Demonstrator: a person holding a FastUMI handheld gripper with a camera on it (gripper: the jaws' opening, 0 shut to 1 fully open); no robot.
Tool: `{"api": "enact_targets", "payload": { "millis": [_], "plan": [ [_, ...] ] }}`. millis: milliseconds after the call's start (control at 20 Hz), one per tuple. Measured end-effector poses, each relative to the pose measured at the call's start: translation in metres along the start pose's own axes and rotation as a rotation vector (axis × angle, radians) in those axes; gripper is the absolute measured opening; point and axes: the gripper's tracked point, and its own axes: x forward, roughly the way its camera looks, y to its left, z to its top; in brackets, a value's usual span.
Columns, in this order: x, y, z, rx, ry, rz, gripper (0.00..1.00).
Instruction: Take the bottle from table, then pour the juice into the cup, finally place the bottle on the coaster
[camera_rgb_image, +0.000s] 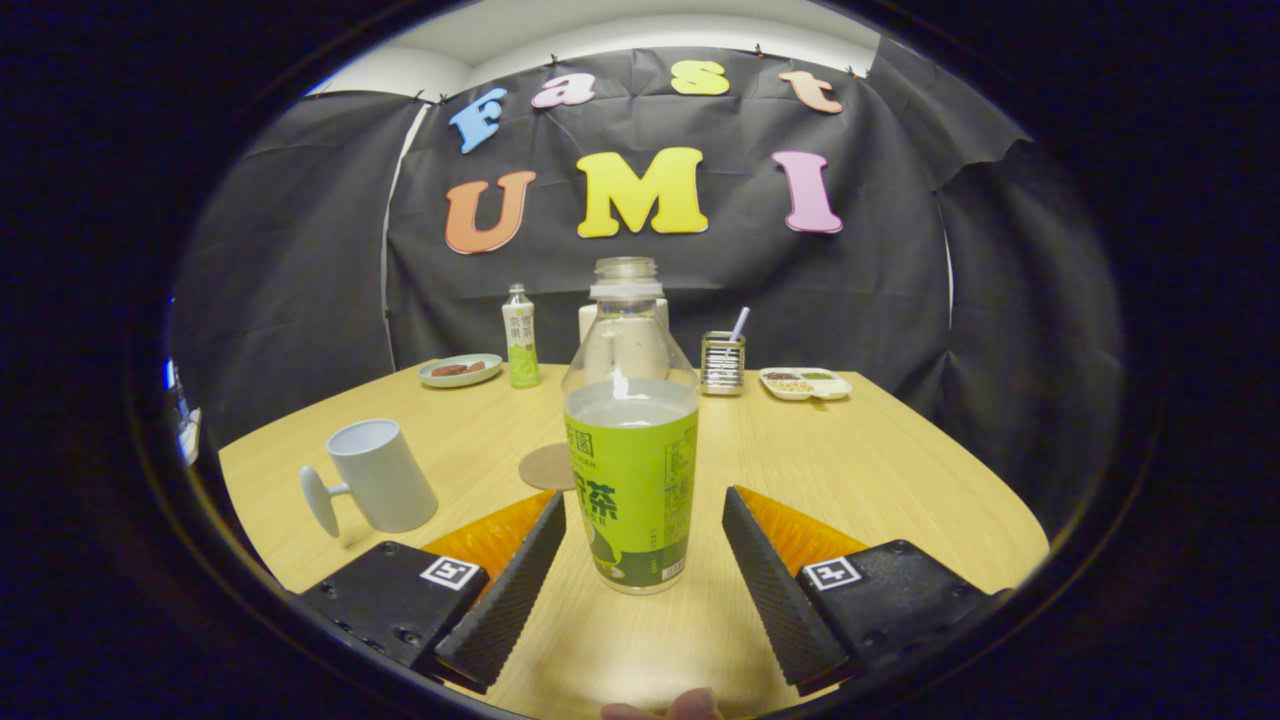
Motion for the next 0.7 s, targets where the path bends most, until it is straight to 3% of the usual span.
{"api": "enact_targets", "payload": {
  "millis": [550, 700],
  "plan": [
    [0.027, 0.008, 0.005, 0.047, 0.04, -0.002, 1.0],
    [0.029, 0.003, 0.008, 0.076, 0.039, -0.009, 0.9]
  ]
}}
